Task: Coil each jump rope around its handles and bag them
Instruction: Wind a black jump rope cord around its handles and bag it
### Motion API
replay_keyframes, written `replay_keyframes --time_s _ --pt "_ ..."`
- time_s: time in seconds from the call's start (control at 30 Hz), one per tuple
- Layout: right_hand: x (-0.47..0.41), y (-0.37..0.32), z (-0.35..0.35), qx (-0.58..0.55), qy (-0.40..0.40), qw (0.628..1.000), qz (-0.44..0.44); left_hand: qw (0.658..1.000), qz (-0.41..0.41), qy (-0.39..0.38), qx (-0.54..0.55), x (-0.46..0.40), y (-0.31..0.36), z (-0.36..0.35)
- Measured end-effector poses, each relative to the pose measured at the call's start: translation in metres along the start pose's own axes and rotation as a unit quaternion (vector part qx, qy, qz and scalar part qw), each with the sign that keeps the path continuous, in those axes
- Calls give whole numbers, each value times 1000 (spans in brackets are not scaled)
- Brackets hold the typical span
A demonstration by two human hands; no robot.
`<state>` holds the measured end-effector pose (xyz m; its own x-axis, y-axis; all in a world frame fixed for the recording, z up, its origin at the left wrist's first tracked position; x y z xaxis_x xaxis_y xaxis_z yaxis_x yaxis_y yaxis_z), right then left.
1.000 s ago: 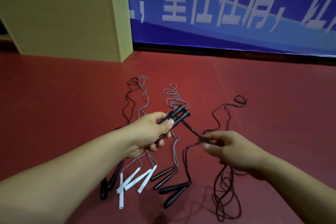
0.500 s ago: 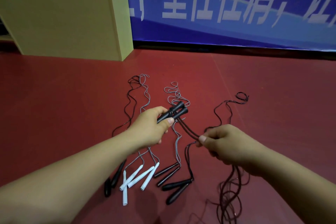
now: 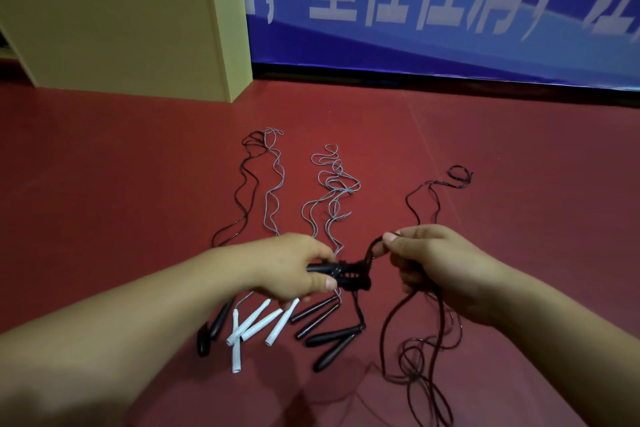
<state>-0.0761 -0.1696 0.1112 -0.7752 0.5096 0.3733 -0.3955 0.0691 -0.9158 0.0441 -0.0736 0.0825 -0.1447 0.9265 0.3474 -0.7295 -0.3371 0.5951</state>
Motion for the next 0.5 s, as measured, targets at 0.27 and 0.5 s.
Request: replay_keyframes --time_s 0.27,0.5 --pt "-9 4 27 95 84 992 13 995 -93 -38 -13 9 40 -3" --pt "-14 5 24 73 64 995 22 969 -124 -77 199 18 54 -6"
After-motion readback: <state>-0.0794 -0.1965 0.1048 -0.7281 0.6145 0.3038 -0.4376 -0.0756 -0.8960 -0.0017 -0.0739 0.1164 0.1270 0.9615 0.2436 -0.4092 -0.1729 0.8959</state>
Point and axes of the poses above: each hand's wrist, its own x-axis away from the middle knuckle, its own z-axis out of the back of the hand, y = z × x, the point moved 9 cm from there along -x, towards the middle knuckle, and after that the axes turned 4 degrees about -z, right-handed, at the moved point
